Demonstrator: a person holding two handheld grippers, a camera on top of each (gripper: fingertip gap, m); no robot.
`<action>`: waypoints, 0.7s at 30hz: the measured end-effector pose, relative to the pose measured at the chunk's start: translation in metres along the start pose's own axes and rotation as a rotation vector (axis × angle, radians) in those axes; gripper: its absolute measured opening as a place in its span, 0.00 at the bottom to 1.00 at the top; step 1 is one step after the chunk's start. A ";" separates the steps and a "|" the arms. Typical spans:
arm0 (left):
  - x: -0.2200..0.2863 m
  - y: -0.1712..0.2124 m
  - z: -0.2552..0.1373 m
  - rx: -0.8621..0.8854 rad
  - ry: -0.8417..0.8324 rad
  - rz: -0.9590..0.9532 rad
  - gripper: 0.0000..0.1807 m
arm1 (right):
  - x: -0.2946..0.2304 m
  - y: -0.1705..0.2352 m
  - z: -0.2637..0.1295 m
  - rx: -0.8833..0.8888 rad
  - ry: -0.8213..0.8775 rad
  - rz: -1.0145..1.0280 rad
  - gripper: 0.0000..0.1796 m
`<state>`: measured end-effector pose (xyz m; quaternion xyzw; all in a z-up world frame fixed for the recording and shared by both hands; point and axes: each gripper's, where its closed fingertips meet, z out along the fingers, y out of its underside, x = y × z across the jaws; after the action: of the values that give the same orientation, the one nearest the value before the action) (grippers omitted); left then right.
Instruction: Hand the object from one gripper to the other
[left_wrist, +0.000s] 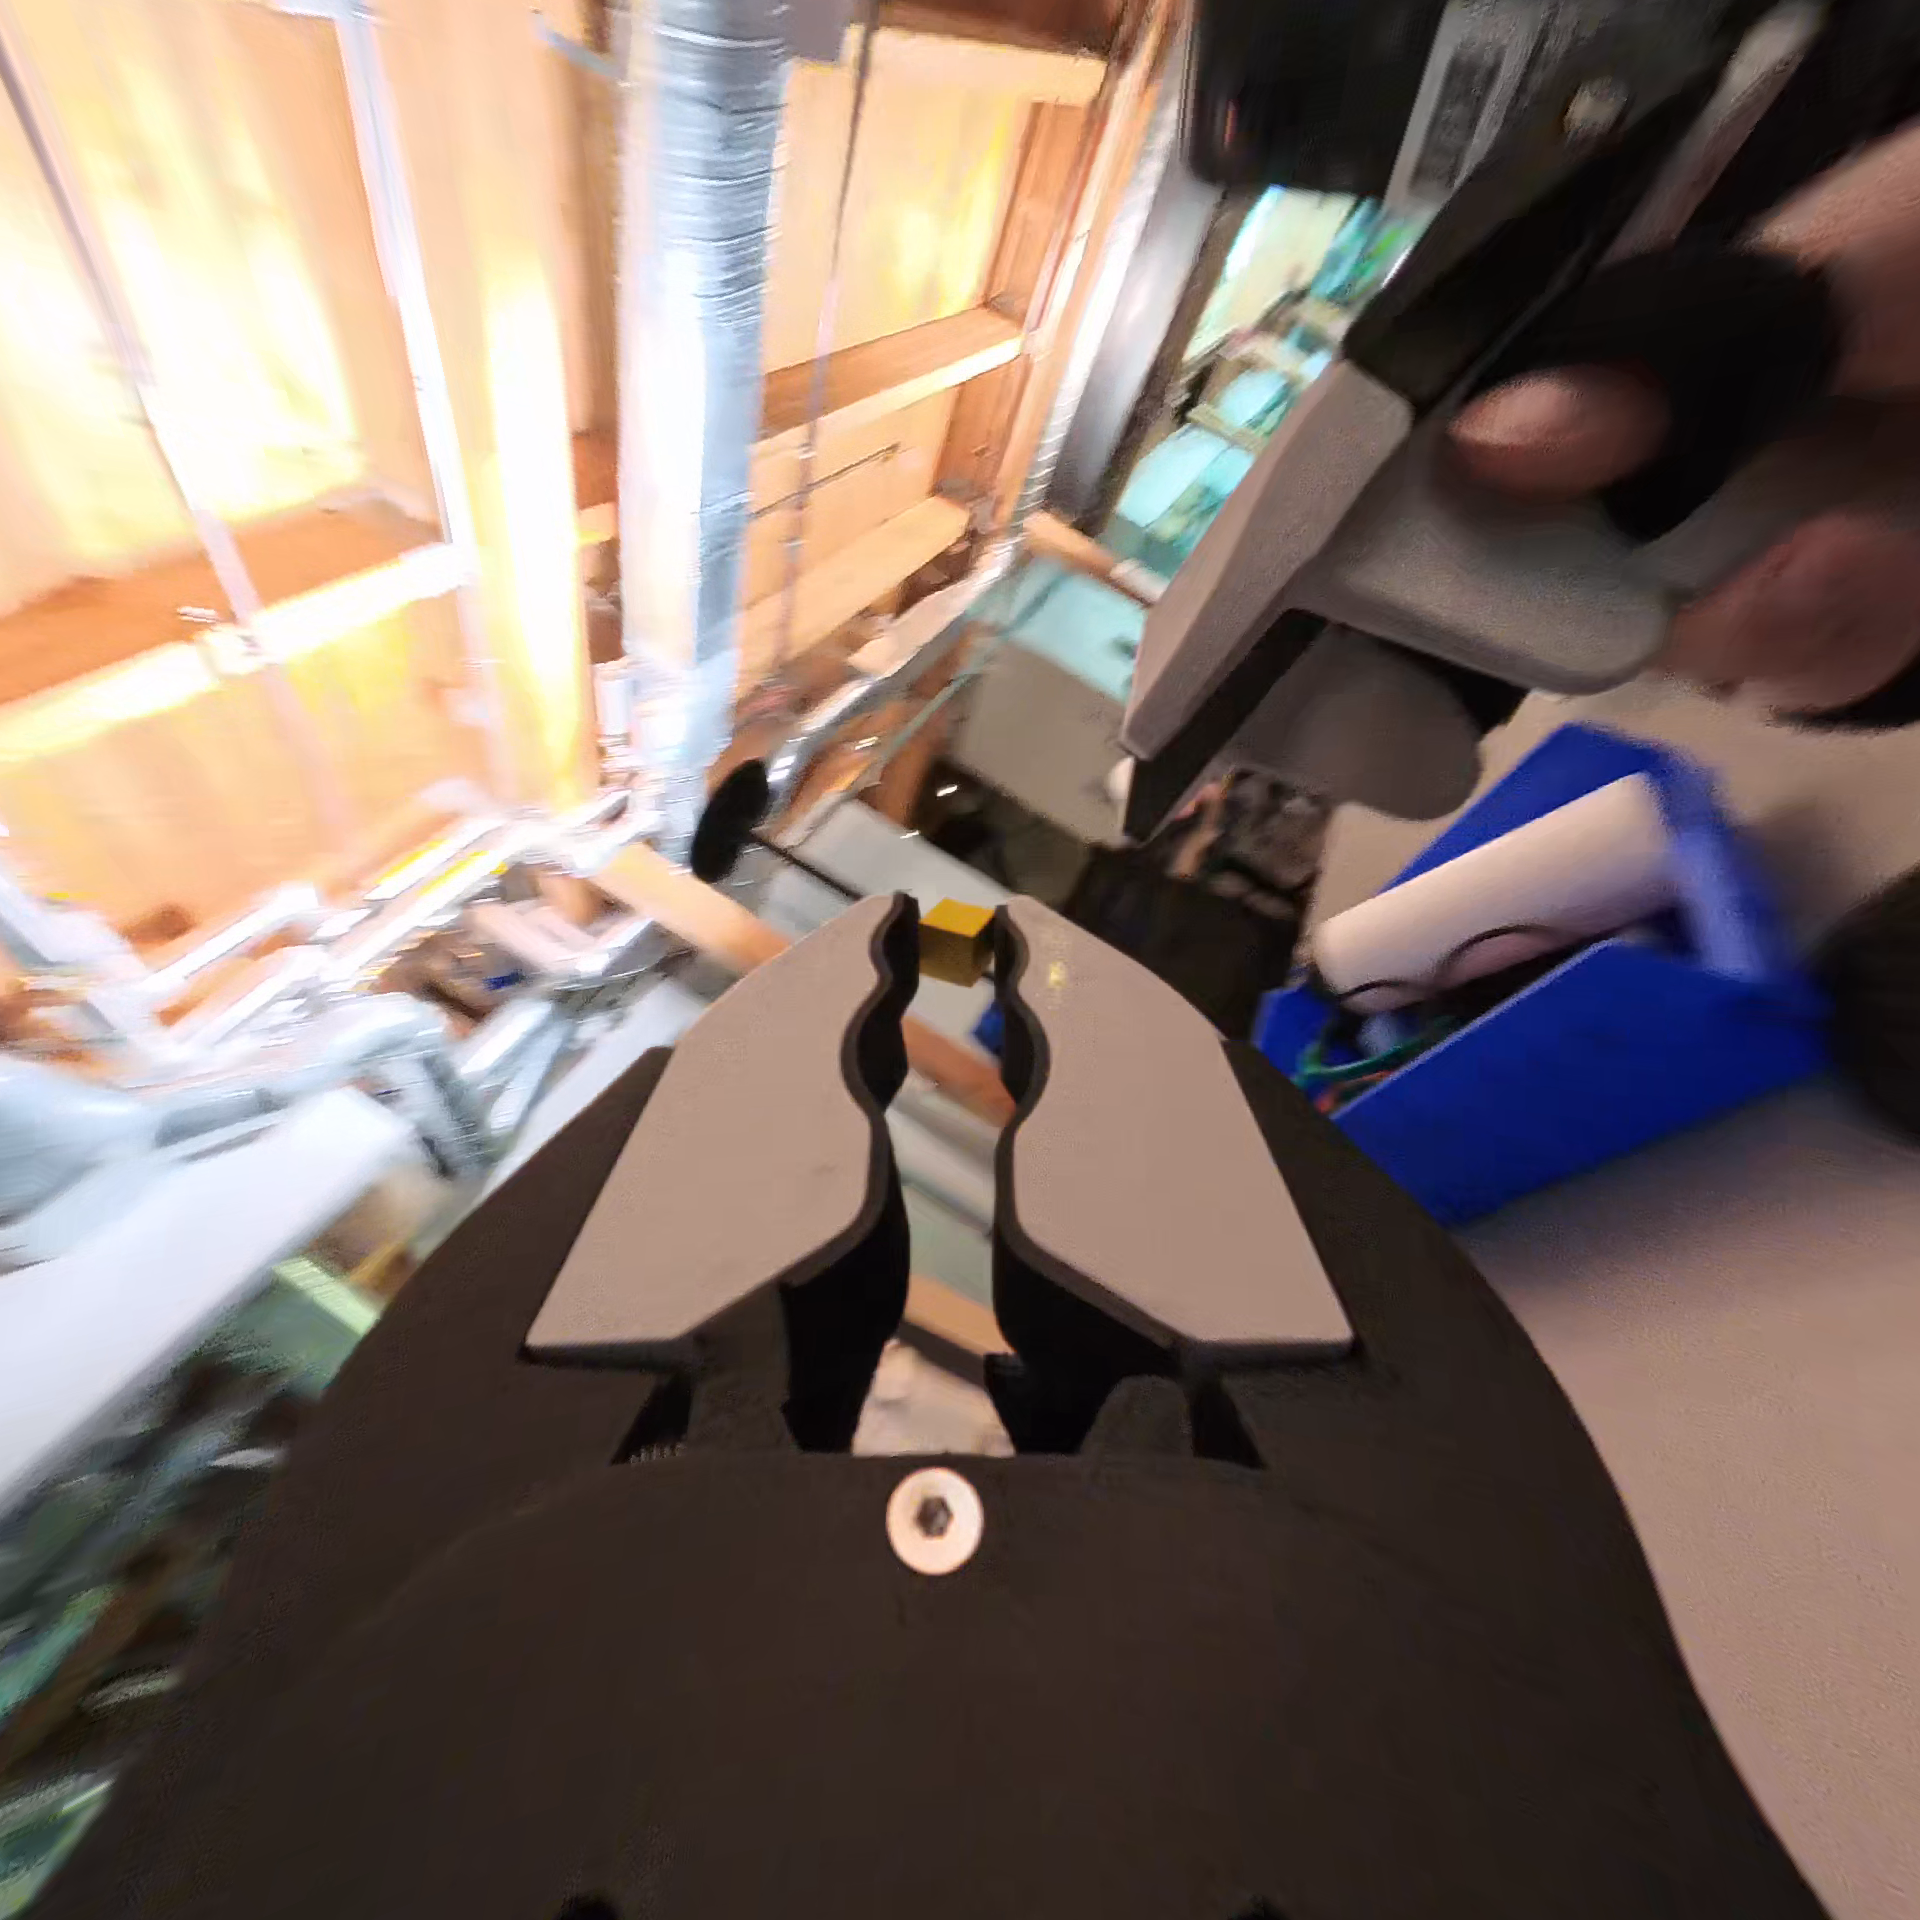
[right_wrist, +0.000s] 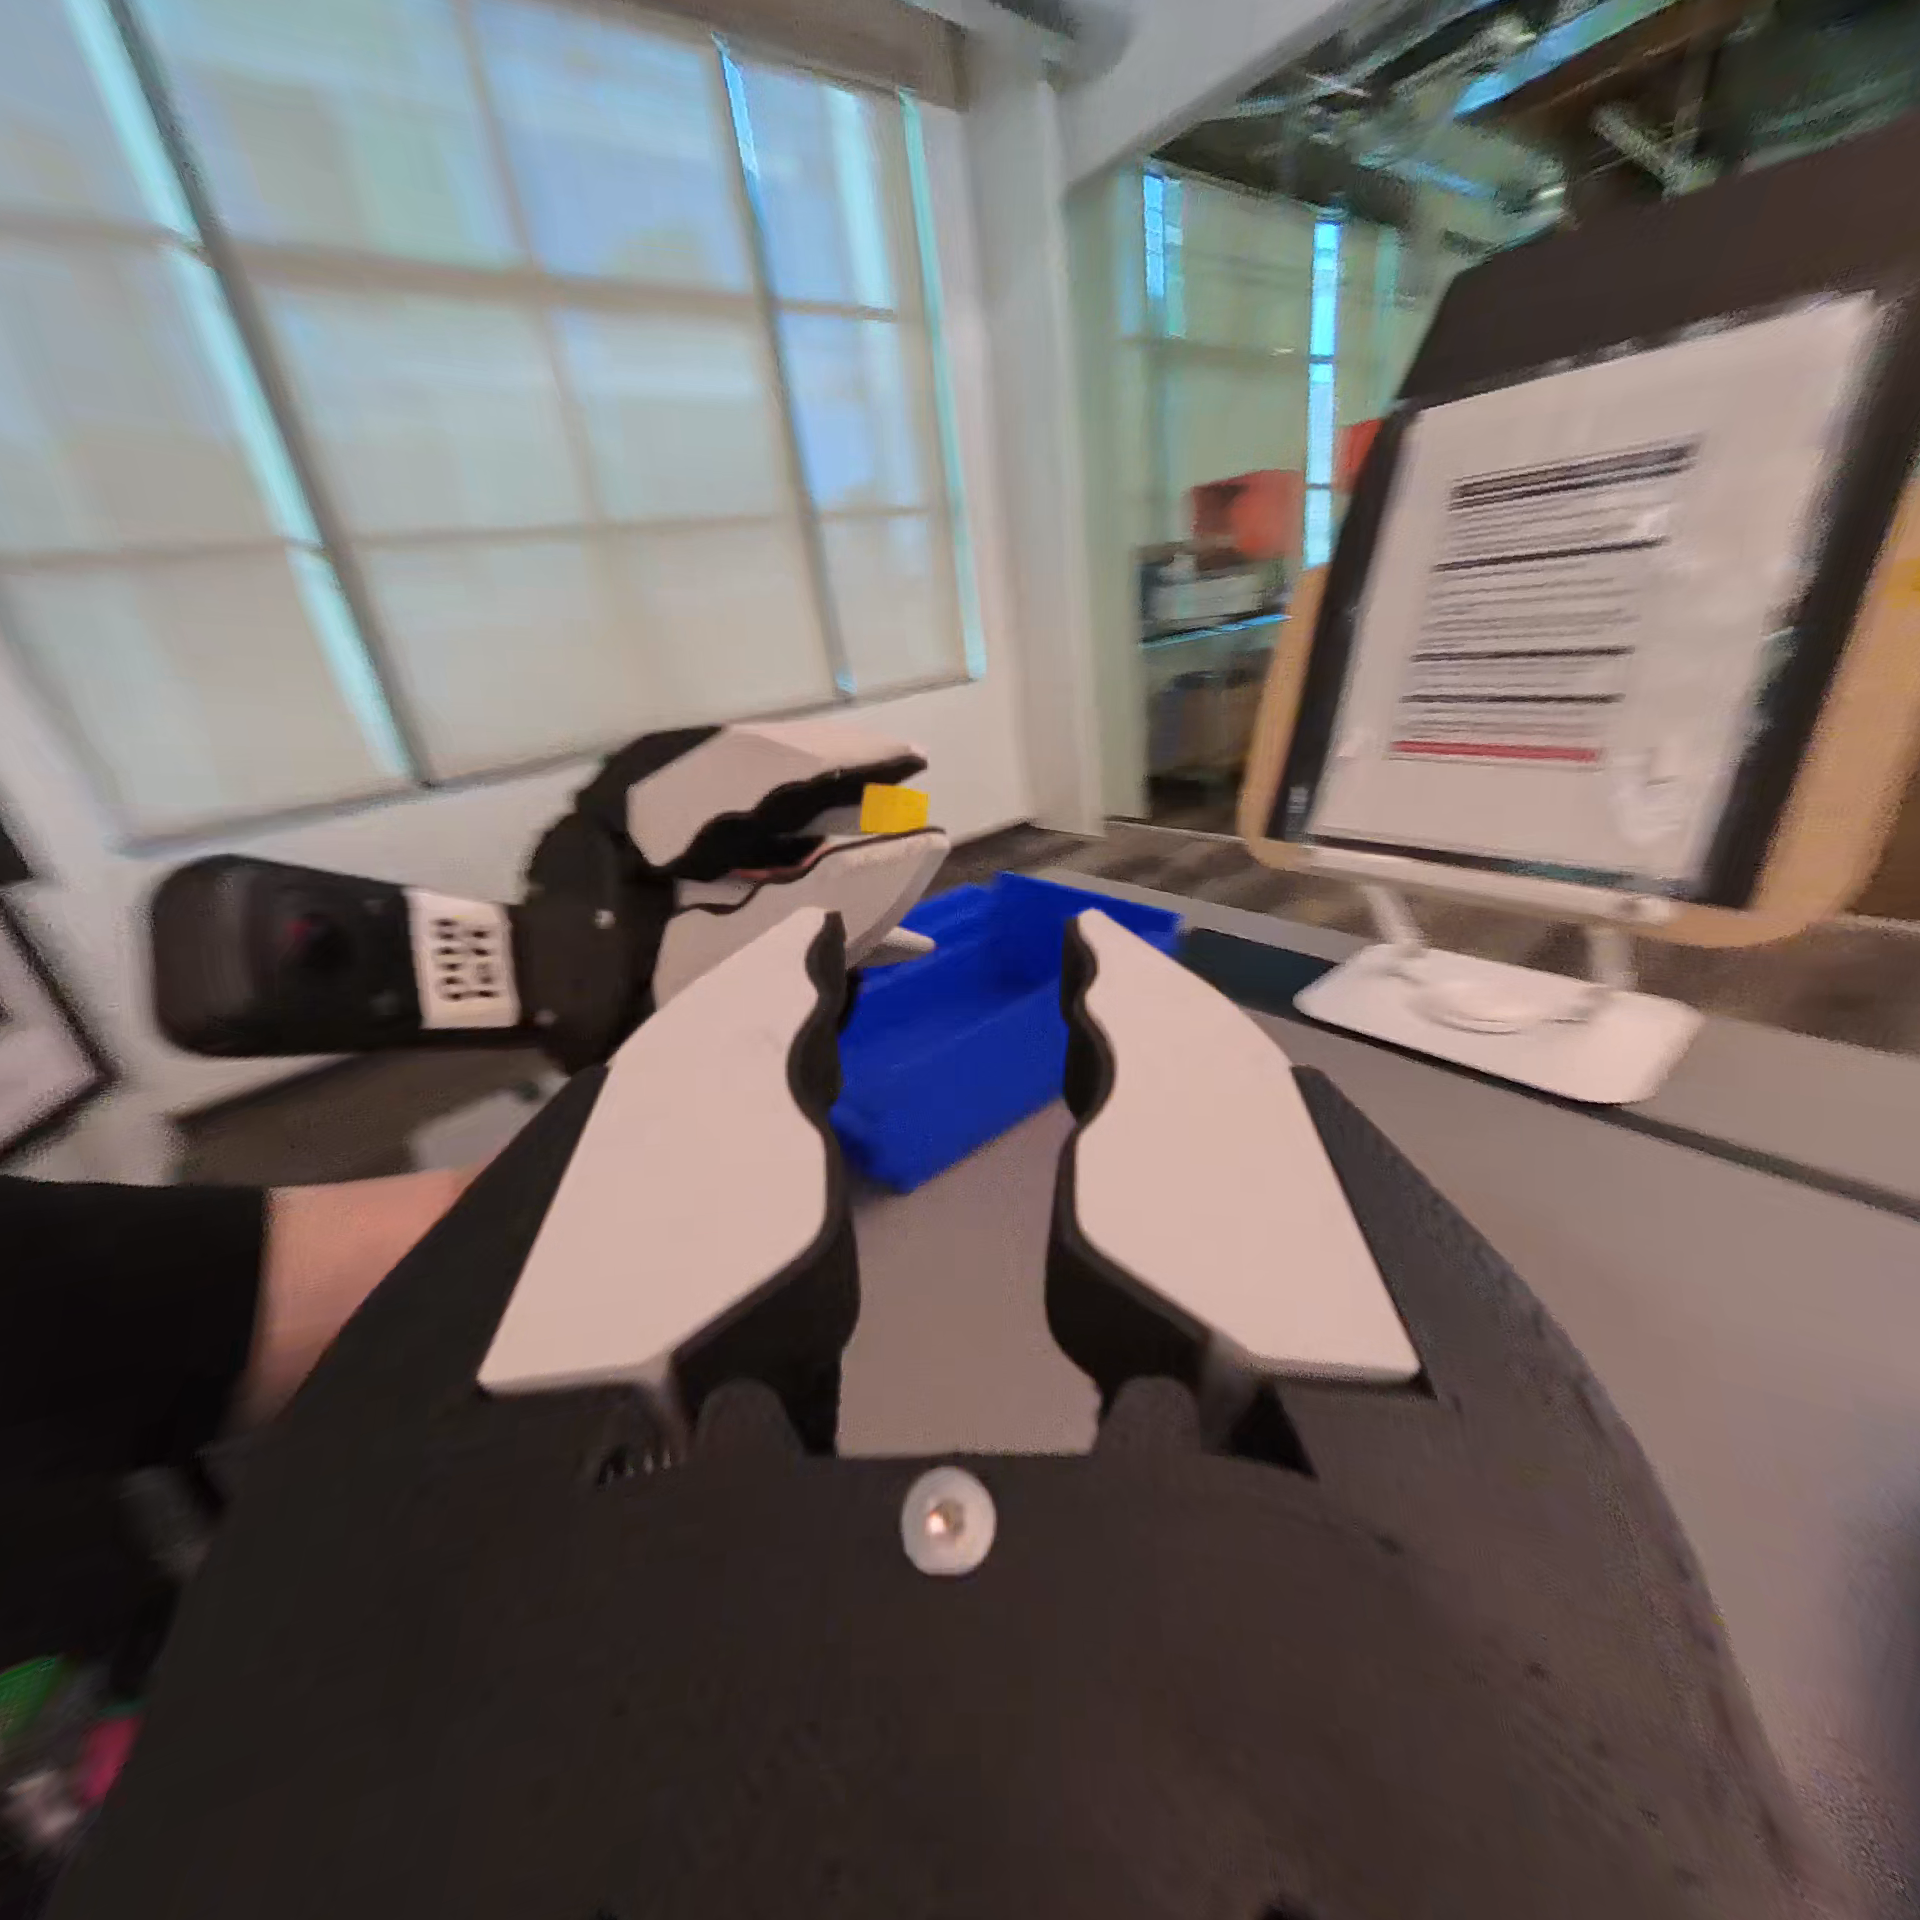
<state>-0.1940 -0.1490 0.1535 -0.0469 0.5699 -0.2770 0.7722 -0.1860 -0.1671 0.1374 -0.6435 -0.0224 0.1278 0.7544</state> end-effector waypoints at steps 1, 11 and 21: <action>-0.003 0.003 0.000 -0.020 -0.037 0.044 0.07 | -0.001 -0.001 0.005 -0.028 0.056 -0.071 0.22; -0.007 0.006 -0.001 -0.080 -0.090 0.180 0.07 | -0.011 -0.005 0.046 -0.182 0.227 -0.381 0.14; 0.007 0.014 0.002 -0.110 -0.019 0.208 0.08 | 0.002 0.005 0.042 -0.201 0.206 -0.381 0.06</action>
<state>-0.1854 -0.1407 0.1428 -0.0323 0.5787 -0.1631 0.7984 -0.1928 -0.1250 0.1393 -0.7091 -0.0790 -0.0860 0.6954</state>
